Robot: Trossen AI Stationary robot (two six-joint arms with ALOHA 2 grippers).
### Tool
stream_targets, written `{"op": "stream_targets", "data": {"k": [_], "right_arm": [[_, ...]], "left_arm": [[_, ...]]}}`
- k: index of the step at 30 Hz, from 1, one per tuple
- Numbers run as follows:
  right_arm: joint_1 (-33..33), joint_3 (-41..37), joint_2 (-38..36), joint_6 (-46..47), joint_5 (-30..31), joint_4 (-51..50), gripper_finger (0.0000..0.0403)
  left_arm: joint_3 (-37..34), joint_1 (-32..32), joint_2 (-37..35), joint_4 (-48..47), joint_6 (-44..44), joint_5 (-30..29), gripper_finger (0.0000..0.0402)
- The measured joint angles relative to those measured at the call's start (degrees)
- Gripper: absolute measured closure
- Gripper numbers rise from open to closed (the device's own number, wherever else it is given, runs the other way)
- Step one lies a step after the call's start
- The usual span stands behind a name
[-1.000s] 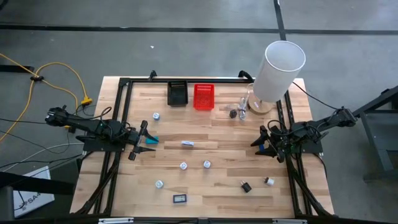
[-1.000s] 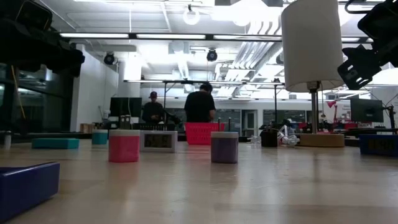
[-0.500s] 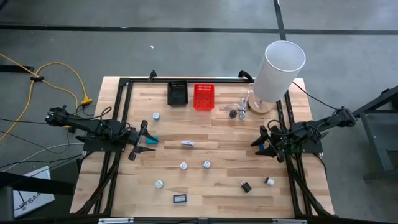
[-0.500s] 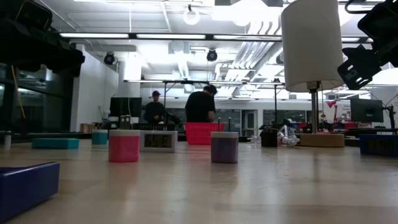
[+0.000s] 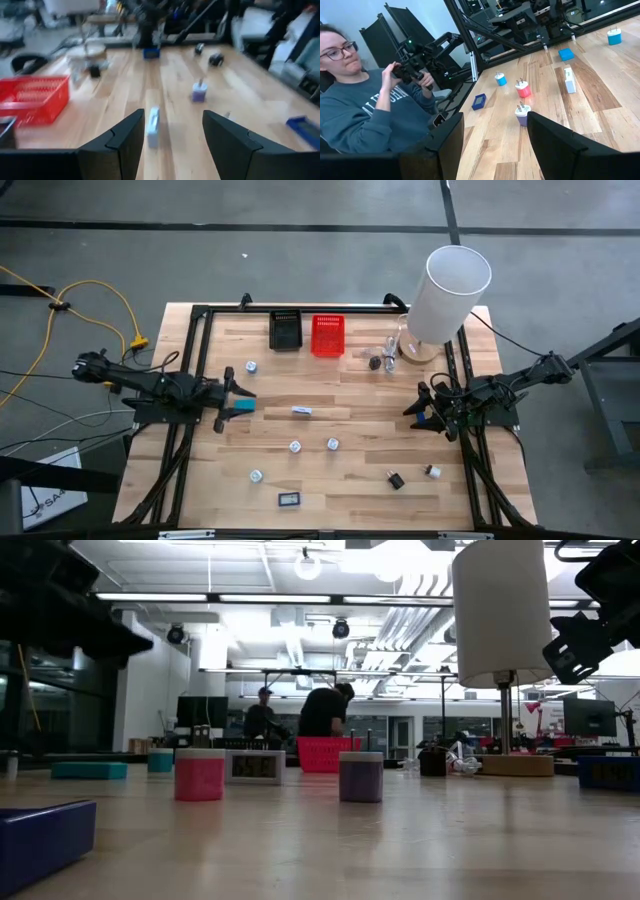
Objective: Pick & Place Office items
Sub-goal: Put the light blue digital timer into the black basket
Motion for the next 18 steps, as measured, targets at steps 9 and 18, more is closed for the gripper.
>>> {"op": "stream_targets", "data": {"k": [9,18], "right_arm": [[0.0,0.0,0.0,0.0,0.0,0.0,0.0199],[0.0,0.0,0.0,0.0,0.0,0.0,0.0199]], "left_arm": [[10.9,-2.4,11.9,-10.6,-6.6,-8.3,0.0208],[25.3,-4.1,28.1,-24.9,-17.4,-10.2,0.0208]]}}
